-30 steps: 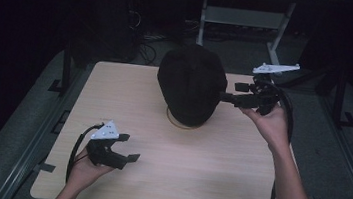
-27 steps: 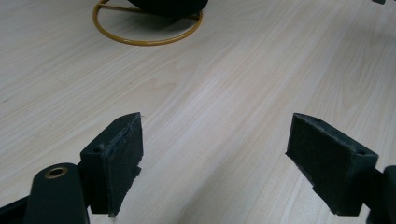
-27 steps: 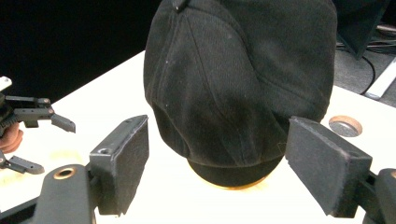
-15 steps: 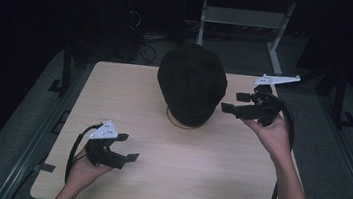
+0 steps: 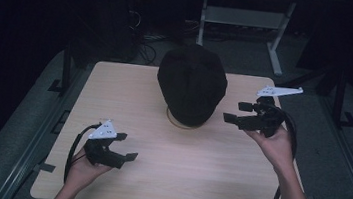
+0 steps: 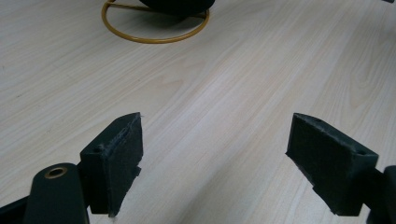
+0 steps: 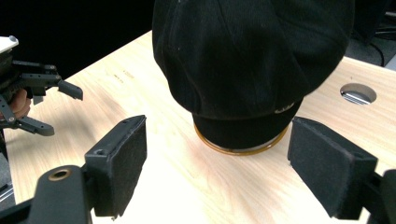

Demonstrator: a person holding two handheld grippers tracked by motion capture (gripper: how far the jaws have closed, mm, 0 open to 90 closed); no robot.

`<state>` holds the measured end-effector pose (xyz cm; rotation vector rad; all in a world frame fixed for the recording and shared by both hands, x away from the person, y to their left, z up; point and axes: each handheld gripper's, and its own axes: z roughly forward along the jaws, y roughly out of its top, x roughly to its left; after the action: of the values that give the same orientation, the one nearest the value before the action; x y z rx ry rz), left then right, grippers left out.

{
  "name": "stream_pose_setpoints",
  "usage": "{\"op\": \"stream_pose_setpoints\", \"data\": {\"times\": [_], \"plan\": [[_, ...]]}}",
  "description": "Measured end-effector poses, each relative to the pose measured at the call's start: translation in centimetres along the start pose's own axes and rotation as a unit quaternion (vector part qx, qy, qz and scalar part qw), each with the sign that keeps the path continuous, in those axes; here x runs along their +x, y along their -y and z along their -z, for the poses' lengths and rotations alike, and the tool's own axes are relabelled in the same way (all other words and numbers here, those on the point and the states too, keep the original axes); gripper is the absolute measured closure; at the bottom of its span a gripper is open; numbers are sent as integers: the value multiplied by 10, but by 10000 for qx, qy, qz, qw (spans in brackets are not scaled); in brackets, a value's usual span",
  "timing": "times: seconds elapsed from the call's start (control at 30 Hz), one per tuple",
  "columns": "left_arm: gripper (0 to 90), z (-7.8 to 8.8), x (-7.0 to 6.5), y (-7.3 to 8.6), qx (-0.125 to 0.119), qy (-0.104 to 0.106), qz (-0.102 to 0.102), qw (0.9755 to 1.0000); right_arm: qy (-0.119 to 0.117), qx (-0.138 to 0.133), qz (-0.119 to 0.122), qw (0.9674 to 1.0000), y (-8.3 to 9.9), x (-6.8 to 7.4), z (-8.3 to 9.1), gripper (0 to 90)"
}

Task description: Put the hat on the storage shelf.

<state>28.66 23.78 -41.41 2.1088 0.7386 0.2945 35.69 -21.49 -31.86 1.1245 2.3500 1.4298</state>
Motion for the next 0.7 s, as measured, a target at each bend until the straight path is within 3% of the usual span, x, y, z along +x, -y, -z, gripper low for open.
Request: {"op": "stream_pose_setpoints", "data": {"times": [0.7], "plan": [[166, 1, 1, 2, 4, -37, 55, 10000, 143, 37, -346, 9993, 57, -10, 15, 192]]}}
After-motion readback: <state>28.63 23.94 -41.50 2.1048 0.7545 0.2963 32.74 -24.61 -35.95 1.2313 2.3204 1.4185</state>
